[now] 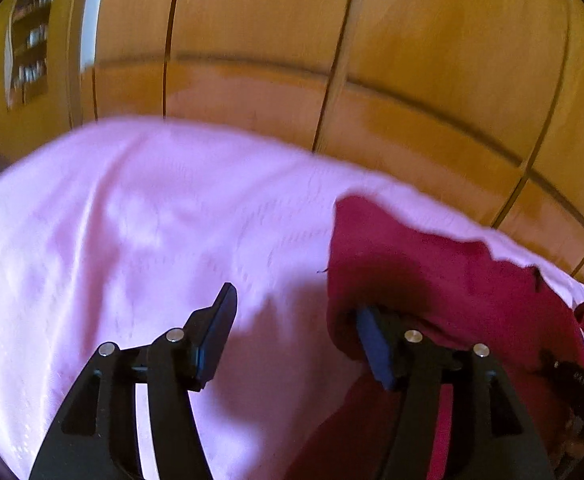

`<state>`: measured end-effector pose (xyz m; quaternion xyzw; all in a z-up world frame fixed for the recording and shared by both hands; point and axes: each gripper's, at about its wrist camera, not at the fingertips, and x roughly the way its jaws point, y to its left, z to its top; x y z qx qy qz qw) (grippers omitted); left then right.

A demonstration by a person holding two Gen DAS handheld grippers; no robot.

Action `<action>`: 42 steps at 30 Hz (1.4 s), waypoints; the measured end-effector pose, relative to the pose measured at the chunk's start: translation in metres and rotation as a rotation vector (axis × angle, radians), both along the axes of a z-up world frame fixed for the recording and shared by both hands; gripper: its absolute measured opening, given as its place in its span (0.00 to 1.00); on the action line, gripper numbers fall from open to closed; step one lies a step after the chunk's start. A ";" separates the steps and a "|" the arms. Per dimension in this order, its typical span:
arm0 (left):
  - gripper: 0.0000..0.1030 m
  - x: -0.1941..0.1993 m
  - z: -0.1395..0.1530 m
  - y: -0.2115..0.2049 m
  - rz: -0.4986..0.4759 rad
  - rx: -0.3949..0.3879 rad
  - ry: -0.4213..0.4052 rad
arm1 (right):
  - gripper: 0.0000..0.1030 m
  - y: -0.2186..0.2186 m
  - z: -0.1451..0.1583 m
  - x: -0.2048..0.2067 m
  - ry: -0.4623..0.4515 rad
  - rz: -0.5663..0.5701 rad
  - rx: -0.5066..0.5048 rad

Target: Fold small clothes

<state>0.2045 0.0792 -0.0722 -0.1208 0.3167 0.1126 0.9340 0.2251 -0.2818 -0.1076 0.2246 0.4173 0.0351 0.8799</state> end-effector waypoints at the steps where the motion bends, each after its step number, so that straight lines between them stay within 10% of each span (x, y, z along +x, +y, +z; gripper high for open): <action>1: 0.57 0.001 0.004 -0.004 0.005 0.023 -0.011 | 0.10 0.001 0.000 0.000 -0.002 0.000 -0.006; 12: 0.72 -0.010 -0.045 0.024 0.108 -0.133 0.242 | 0.16 0.003 0.000 -0.001 -0.013 0.012 -0.015; 22: 0.91 -0.033 -0.041 0.032 0.056 -0.159 0.261 | 0.16 0.003 -0.001 -0.001 -0.019 0.012 0.000; 26: 0.94 -0.022 -0.028 0.032 -0.015 -0.037 0.174 | 0.16 0.002 -0.002 -0.002 -0.022 0.010 0.008; 29: 0.98 -0.002 -0.027 0.027 -0.086 0.118 0.256 | 0.16 0.000 -0.002 -0.002 -0.026 0.009 0.023; 37: 0.98 -0.001 -0.041 0.049 -0.107 0.025 0.333 | 0.44 0.005 0.000 -0.003 -0.061 0.051 0.055; 42: 0.98 0.014 -0.029 0.042 -0.230 0.299 0.254 | 0.47 0.008 0.001 -0.003 -0.064 0.056 0.047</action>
